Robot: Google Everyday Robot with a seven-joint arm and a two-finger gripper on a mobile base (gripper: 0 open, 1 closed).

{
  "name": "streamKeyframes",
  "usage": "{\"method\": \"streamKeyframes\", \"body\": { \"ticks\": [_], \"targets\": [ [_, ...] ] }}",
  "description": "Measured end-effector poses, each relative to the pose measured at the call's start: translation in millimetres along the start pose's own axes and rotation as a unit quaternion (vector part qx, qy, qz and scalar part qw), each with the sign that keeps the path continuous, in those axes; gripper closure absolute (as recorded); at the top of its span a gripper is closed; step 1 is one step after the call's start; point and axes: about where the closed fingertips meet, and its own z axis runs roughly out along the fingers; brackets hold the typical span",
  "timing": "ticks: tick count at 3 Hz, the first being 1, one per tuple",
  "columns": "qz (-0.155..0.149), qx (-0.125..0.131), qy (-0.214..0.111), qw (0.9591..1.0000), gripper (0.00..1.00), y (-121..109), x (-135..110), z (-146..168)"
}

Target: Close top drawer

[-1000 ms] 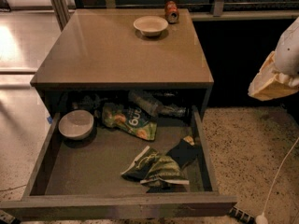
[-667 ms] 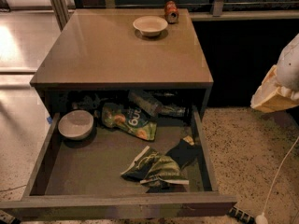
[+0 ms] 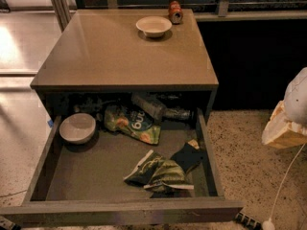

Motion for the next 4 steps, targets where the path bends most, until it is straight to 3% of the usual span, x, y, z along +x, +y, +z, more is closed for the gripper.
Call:
{"method": "streamKeyframes", "body": {
  "ticks": [1, 2, 3, 4],
  "targets": [
    [-0.003, -0.038, 0.017, 0.9991, 1.00, 36, 16, 12],
    [-0.003, -0.037, 0.015, 0.9992, 1.00, 36, 15, 13],
    [0.001, -0.044, 0.003, 0.9990, 1.00, 51, 17, 25],
    [0.004, -0.063, -0.011, 0.9980, 1.00, 82, 22, 52]
  ]
}}
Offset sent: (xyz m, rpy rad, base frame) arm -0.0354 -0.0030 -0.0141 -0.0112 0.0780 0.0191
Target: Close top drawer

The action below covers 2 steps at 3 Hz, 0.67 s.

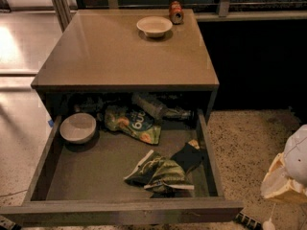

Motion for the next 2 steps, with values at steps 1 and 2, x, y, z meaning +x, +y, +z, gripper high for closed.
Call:
{"method": "streamKeyframes", "body": {
  "ticks": [1, 2],
  "targets": [
    [-0.001, -0.014, -0.004, 0.9999, 1.00, 15, 4, 18],
    [-0.005, -0.029, -0.006, 0.9995, 1.00, 32, 7, 36]
  ]
}}
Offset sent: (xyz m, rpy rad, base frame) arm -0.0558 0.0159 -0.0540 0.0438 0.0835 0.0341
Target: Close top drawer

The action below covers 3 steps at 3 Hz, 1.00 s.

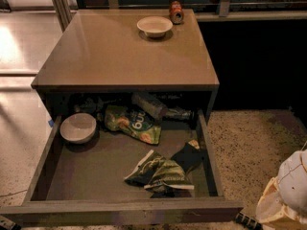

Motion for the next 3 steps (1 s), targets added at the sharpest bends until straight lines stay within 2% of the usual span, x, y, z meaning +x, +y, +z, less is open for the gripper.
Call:
{"method": "streamKeyframes", "body": {
  "ticks": [1, 3],
  "targets": [
    [-0.018, -0.032, 0.023, 0.9991, 1.00, 23.7, 2.4, 31.9],
    [-0.010, -0.036, 0.014, 0.9992, 1.00, 19.2, 1.5, 40.9]
  ]
}}
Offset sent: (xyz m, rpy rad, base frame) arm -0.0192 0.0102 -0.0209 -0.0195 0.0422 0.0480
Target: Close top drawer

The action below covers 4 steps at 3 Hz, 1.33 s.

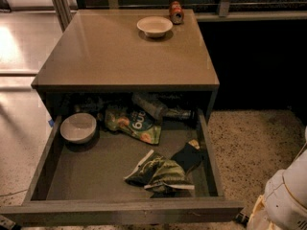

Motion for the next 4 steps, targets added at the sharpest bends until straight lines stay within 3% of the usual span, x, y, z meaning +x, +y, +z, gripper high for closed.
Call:
{"method": "streamKeyframes", "body": {
  "ticks": [2, 4],
  "targets": [
    [0.023, -0.021, -0.024, 0.9992, 1.00, -17, -1, 40],
    [0.025, -0.053, -0.023, 0.9980, 1.00, -18, -1, 69]
  ]
}}
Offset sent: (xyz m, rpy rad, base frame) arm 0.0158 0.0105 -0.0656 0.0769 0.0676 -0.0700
